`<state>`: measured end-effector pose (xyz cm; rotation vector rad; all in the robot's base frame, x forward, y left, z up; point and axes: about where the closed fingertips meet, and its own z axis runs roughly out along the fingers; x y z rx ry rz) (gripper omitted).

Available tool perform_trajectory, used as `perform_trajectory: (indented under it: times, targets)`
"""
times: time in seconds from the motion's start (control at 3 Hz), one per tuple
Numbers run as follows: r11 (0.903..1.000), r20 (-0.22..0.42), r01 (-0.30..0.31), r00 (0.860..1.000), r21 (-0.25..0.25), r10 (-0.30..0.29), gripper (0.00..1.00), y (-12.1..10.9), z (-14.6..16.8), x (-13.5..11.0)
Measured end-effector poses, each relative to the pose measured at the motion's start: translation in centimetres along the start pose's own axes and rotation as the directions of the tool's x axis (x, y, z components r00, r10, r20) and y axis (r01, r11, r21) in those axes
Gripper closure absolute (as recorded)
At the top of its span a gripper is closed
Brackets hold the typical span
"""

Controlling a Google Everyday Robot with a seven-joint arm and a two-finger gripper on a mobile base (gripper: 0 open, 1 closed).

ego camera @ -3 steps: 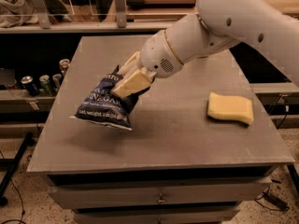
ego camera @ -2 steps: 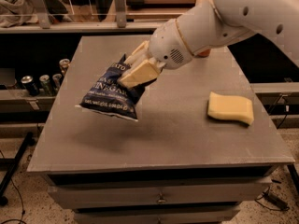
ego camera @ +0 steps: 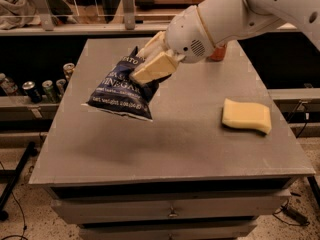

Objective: Pick blue chip bag

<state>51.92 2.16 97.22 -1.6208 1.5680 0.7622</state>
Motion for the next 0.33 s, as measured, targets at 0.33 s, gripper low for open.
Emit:
perform_trajectory:
  times: [0.33]
  targets:
    - [0.9997,0.002,0.016,1.0,-0.018,-0.016,1.0,0.16,-0.28,-0.45]
